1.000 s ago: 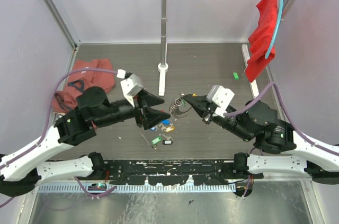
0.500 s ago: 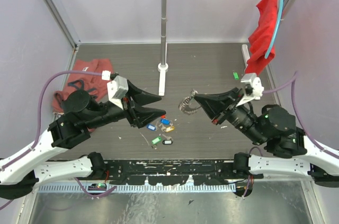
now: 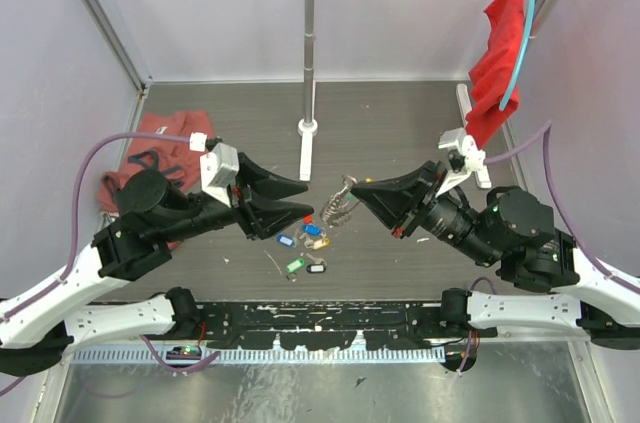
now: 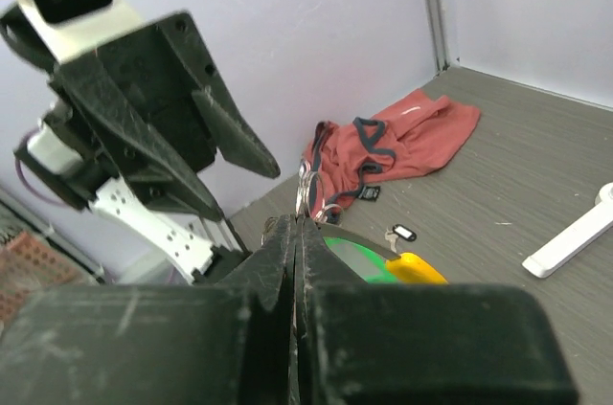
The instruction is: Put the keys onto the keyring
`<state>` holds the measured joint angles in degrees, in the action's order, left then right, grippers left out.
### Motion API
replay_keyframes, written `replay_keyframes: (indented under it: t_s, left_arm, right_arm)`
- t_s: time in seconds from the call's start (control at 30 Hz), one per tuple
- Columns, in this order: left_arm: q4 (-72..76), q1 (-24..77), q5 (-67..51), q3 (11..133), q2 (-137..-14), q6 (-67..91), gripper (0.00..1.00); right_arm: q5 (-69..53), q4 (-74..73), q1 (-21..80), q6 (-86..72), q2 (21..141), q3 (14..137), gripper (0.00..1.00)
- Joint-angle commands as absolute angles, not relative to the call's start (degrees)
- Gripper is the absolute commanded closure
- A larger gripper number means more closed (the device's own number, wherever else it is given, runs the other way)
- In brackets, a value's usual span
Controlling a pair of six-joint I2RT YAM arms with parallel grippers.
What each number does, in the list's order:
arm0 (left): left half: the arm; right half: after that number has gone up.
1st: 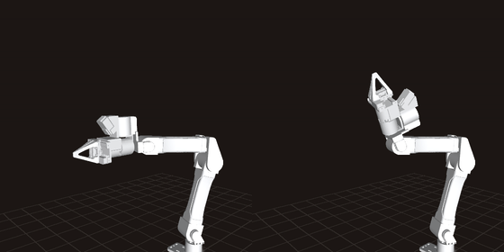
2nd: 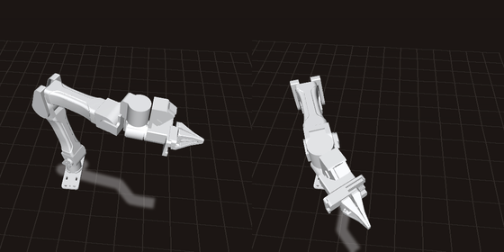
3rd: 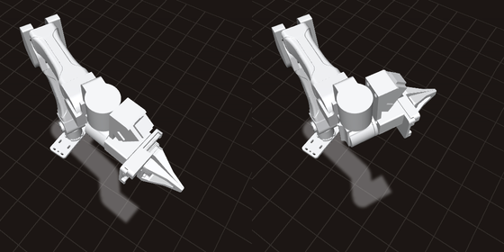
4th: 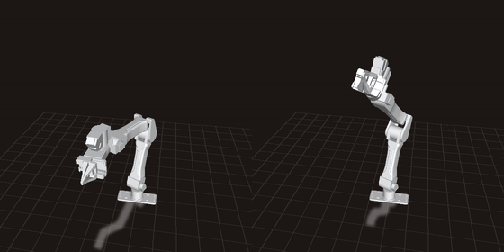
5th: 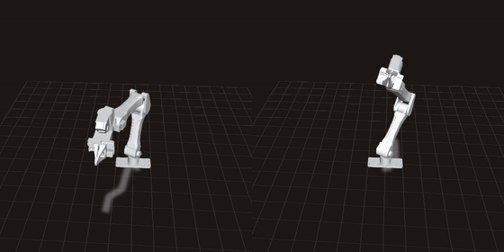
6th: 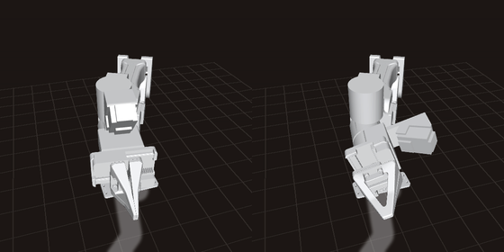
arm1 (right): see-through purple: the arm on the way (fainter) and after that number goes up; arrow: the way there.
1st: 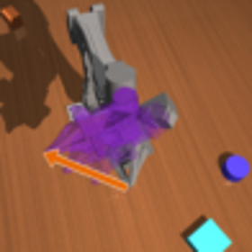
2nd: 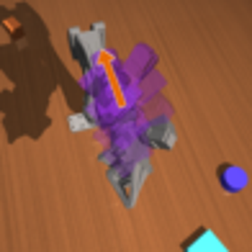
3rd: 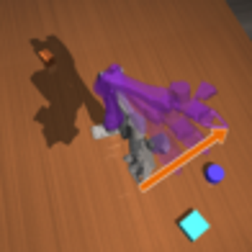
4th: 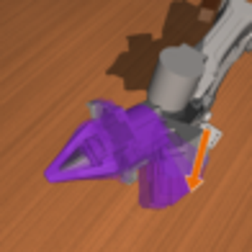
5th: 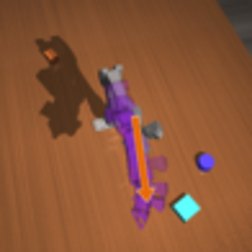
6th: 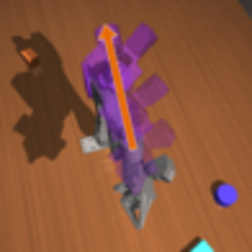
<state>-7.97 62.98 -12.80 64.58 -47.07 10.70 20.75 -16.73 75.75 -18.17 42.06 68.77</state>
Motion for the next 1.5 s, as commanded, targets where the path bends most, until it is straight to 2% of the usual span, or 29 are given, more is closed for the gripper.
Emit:
replay_keyframes:
  t_s: [0.0,0.27,0.5,1.47]
  left_arm:
    - [-2.9,62.9,-17.7,64.9,-46.2,10.4,0.55]
    - [0.9,62.9,-29.5,66.3,-48.5,9.6,0.71]
    - [1.9,62.9,-35.3,68.0,-51.3,10.1,0.81]
    - [1.6,63.0,-31.9,68.2,-53.7,9.8,0.76]
  right_arm:
    - [13.0,-17.7,75.9,-7.9,41.8,70.5,0.99]
    - [6.3,-14.2,75.9,2.1,39.3,68.0,0.99]
    - [3.3,-12.9,75.9,5.1,39.4,67.4,0.99]
    - [-2.1,-11.6,75.9,6.7,40.4,68.0,0.99]
